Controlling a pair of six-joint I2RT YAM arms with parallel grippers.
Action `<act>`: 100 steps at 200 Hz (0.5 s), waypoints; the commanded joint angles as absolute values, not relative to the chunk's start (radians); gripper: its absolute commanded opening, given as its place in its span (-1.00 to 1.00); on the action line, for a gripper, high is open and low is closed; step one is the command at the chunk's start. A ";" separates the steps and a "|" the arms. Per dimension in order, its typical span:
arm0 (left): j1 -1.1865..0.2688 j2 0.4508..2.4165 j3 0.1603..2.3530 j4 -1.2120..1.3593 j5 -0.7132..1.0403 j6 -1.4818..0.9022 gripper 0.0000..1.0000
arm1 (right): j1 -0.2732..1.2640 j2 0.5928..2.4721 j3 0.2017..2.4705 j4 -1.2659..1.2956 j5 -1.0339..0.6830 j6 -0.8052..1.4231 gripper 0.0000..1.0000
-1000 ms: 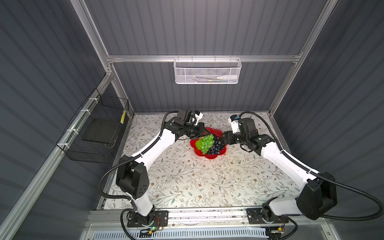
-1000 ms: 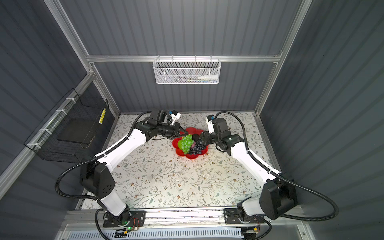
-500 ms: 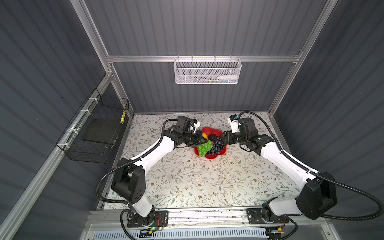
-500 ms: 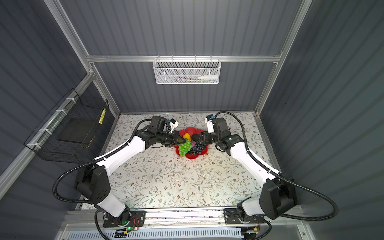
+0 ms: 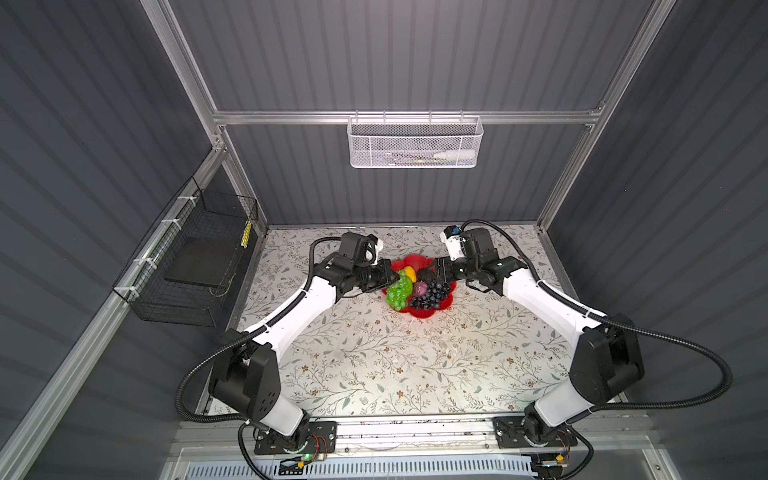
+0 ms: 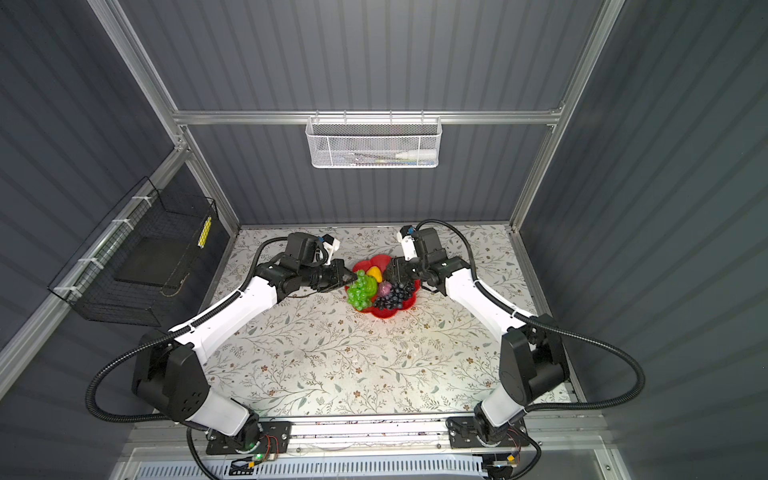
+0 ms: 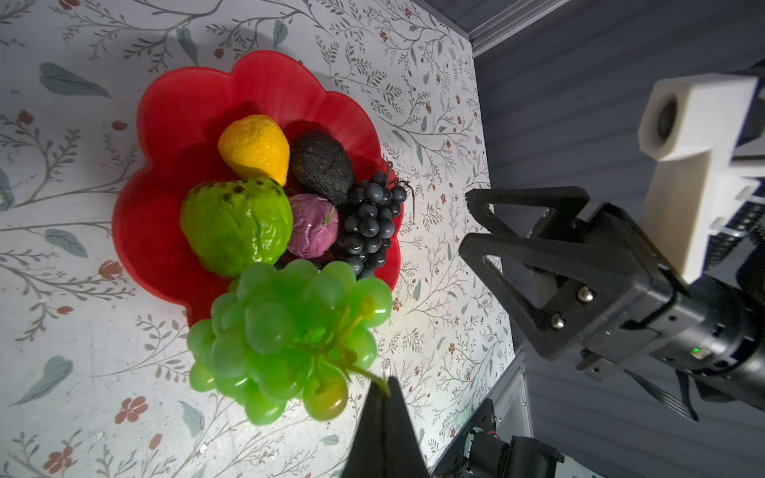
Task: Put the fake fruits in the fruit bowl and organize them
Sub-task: 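Lift the green grapes and carry them over the red bowl with the left gripper, then lower the green grapes beside the custard apple in the bowl with the left gripper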
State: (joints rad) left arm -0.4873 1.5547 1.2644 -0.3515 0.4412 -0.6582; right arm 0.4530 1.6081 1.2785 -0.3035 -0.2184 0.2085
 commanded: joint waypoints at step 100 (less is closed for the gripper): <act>-0.410 1.792 1.398 -0.346 0.448 -0.525 -1.00 | 0.465 1.638 1.296 -0.305 -0.257 0.206 0.28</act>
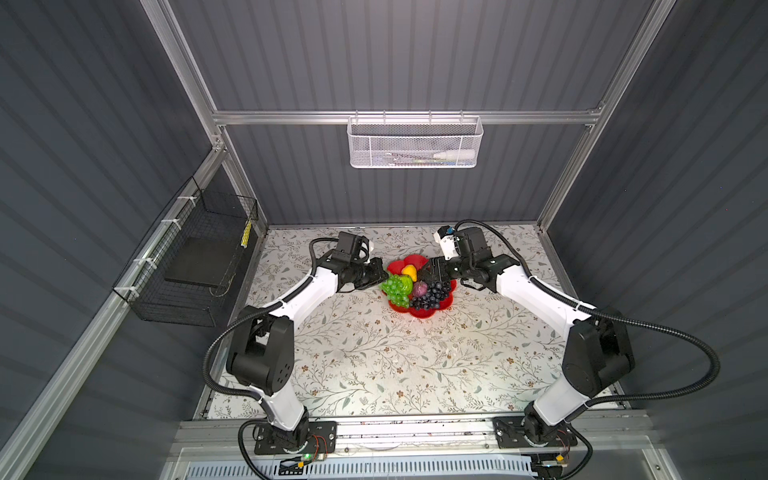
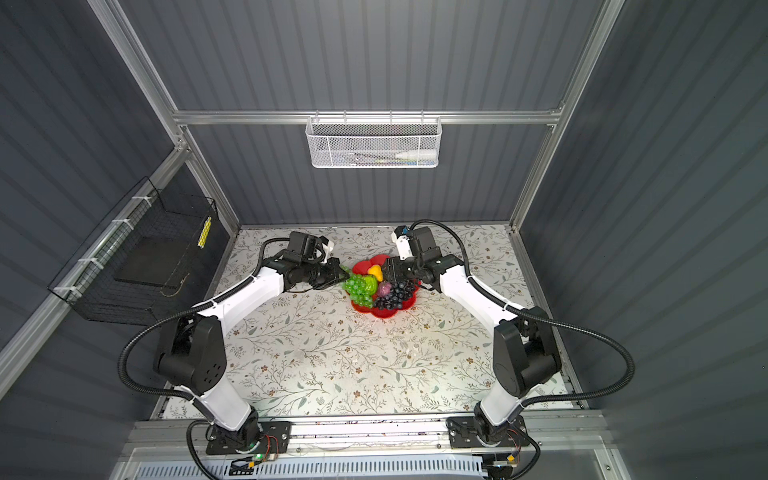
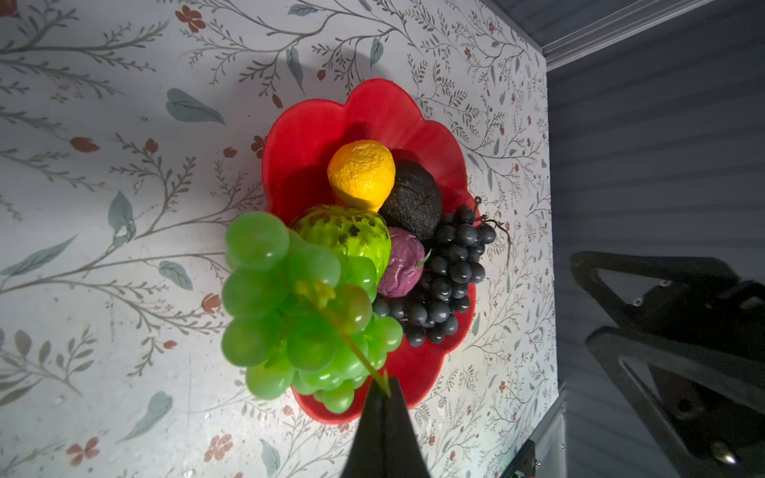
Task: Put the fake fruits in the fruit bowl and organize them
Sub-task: 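Lower the green grapes beside the custard apple in the bowl with the left gripper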
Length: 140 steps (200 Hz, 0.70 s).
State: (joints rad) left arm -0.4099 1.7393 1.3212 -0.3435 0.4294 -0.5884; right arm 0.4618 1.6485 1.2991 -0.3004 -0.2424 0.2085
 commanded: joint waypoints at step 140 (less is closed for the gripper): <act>-0.405 2.115 1.670 -0.409 0.661 -0.366 -1.00 | 0.473 1.608 1.213 -0.289 -0.275 0.257 0.27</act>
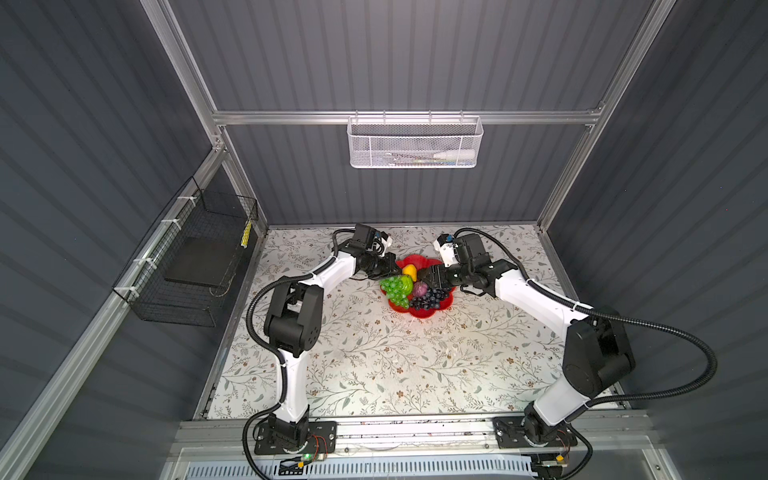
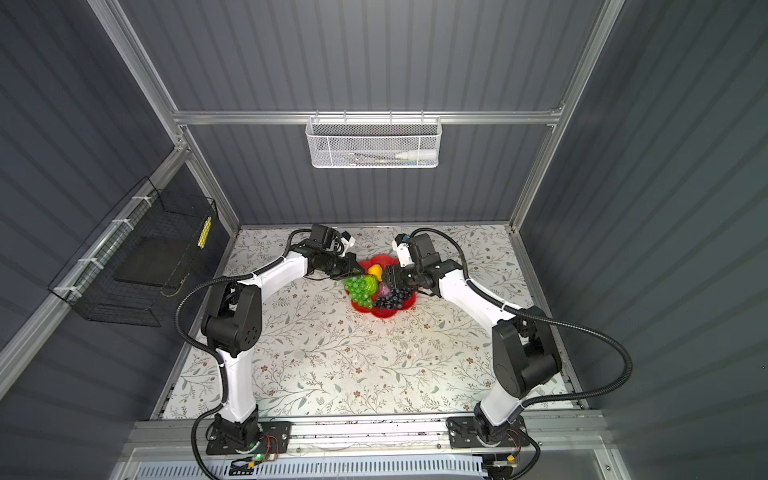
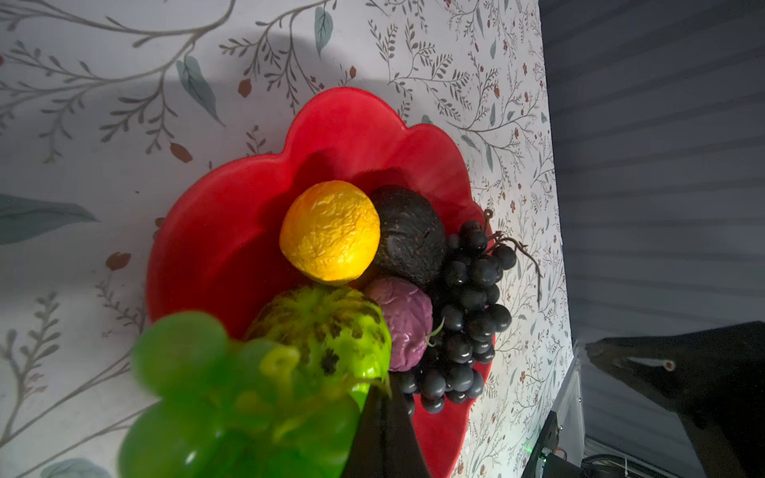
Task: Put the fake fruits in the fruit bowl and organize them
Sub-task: 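Lower the green grapes beside the custard apple in the bowl with the left gripper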
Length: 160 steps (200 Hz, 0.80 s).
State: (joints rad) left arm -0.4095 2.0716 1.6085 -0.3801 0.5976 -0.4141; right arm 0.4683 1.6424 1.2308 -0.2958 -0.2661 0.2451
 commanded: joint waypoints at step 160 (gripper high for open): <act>-0.404 2.233 1.720 -0.412 0.812 -0.290 -1.00 | 0.484 1.553 1.181 -0.312 -0.241 0.287 0.28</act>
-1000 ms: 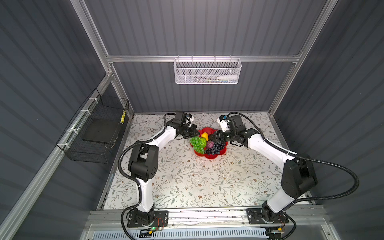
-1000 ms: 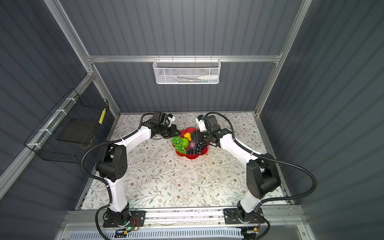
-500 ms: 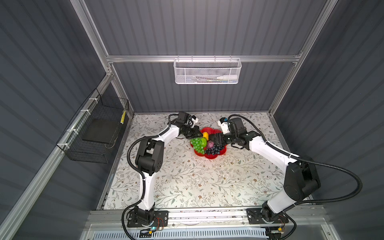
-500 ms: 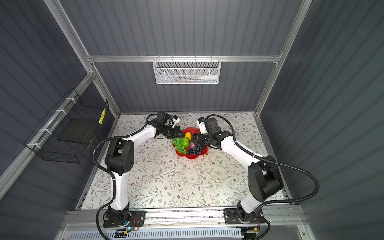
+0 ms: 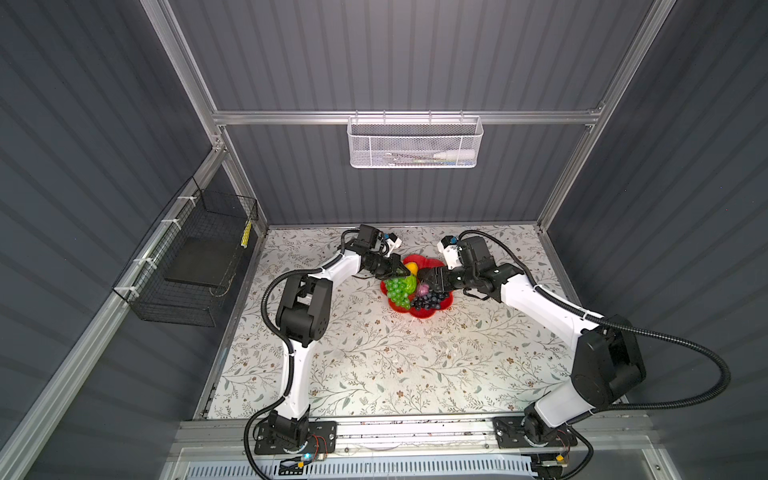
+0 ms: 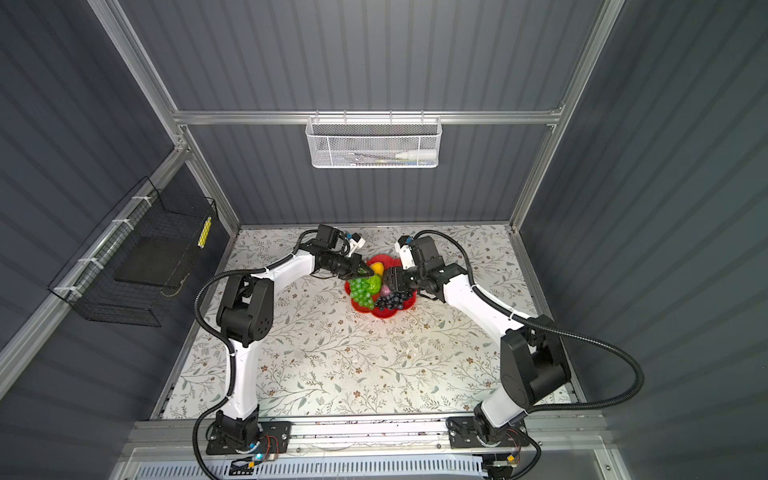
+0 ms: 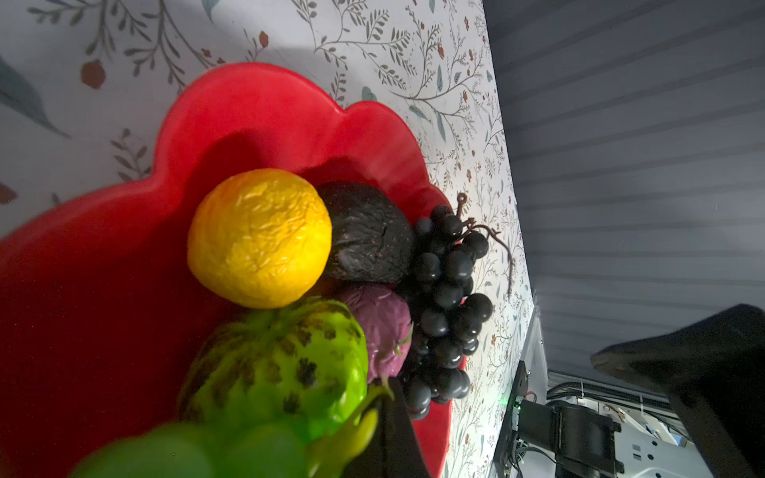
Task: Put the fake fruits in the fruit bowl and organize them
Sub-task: 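Lower the green grapes beside the custard apple in the bowl with the left gripper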
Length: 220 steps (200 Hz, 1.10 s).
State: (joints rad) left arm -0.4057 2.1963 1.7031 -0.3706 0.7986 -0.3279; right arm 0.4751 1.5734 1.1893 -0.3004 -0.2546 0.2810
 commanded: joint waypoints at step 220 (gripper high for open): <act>-0.368 2.010 1.684 -0.510 0.535 -0.223 0.57 | 0.531 1.560 1.227 -0.338 -0.205 0.288 0.28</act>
State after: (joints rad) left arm -0.3798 2.0689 1.7065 -0.4820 0.5888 -0.2386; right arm 0.5247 1.5566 1.1919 -0.3225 -0.2131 0.2878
